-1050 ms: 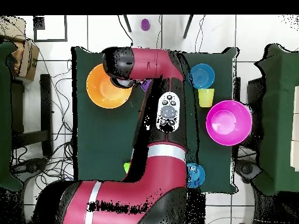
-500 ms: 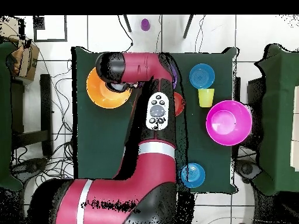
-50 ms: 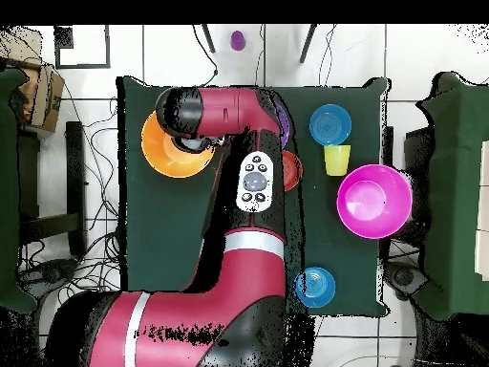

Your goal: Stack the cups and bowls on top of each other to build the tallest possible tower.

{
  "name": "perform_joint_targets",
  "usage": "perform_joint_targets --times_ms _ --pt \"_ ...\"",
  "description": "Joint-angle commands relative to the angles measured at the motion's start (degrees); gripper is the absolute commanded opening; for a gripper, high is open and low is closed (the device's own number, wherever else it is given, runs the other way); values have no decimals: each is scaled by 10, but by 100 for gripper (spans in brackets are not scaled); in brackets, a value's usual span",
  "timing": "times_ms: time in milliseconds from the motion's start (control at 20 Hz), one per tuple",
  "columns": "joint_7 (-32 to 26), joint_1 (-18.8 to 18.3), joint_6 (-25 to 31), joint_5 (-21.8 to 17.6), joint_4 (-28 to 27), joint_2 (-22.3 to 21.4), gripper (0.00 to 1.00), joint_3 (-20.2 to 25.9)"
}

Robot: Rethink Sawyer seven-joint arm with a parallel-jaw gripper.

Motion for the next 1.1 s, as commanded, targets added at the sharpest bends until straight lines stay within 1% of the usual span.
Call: perform_joint_targets --times_ms 50,150,250,900,1100 --pt "11 9 -7 -31 -44 65 100 26" --pt "17 10 -20 -32 -63 86 100 23" --pt "19 11 -27 -32 -73 97 100 20" --pt "18 15 -10 -20 -89 102 100 7" --pt "14 14 -8 -16 -84 98 100 7"
